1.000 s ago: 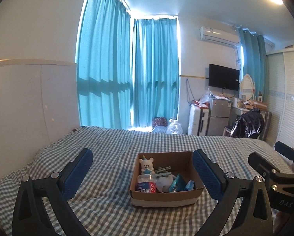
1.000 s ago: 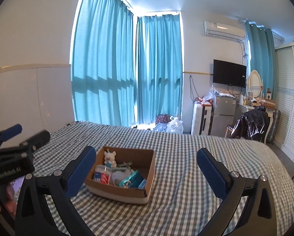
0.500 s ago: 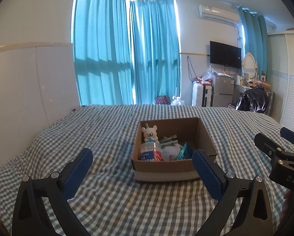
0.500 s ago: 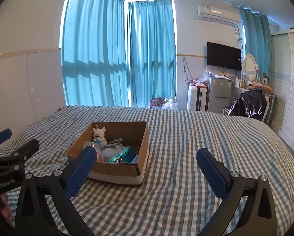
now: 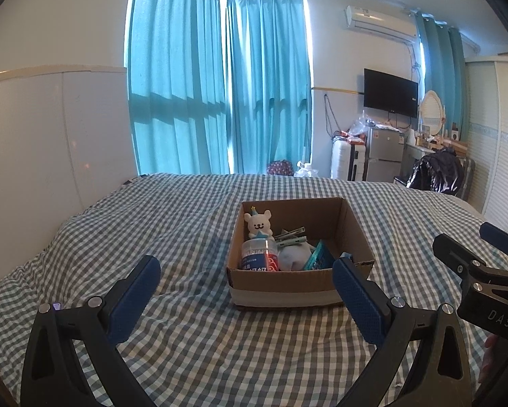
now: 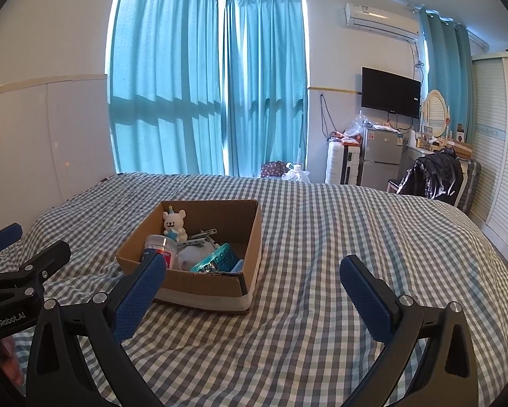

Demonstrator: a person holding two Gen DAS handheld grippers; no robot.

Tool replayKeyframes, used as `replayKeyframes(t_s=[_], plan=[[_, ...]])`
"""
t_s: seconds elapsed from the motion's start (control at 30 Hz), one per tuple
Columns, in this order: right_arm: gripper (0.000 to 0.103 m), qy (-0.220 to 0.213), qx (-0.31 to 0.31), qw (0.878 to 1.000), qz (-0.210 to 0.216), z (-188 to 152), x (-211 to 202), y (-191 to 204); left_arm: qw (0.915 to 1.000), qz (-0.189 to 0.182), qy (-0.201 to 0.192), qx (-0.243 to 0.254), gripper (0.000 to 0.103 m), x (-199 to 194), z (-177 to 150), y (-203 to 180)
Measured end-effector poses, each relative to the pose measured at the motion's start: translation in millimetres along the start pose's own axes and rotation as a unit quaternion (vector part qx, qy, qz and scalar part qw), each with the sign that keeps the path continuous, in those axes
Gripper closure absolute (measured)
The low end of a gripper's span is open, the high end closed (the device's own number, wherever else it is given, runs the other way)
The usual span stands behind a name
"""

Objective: Organize objects

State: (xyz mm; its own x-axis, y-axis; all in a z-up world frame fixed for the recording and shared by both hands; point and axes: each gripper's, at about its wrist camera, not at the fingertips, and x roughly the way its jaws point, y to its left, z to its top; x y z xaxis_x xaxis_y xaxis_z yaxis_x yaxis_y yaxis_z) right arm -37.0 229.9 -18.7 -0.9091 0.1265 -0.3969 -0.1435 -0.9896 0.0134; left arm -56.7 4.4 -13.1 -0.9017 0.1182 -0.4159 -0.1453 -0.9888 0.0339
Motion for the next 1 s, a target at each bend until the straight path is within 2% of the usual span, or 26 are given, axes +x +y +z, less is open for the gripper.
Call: replayKeyframes(t_s=[0.57,0.7,1.0], plan=[[0.0,0.007,-0.004,1.0,0.005,-2.4,-0.6,3.8,0.9999,0.01,0.003,0.007,0.0,-3.4,-0.3,0.7],[0.0,0.007,-0.004,1.0,0.004,-3.3,-0.1,3.7,1.0,-0.002,0.008,0.0,0.0,-2.8,-1.1,2.8],[0.0,0.01,-0.002,1.0,0.004,-4.2,1.5,2.6,0.9999,-0.001,0.01,-0.003,0.0,-2.1,-0.3,3.8]])
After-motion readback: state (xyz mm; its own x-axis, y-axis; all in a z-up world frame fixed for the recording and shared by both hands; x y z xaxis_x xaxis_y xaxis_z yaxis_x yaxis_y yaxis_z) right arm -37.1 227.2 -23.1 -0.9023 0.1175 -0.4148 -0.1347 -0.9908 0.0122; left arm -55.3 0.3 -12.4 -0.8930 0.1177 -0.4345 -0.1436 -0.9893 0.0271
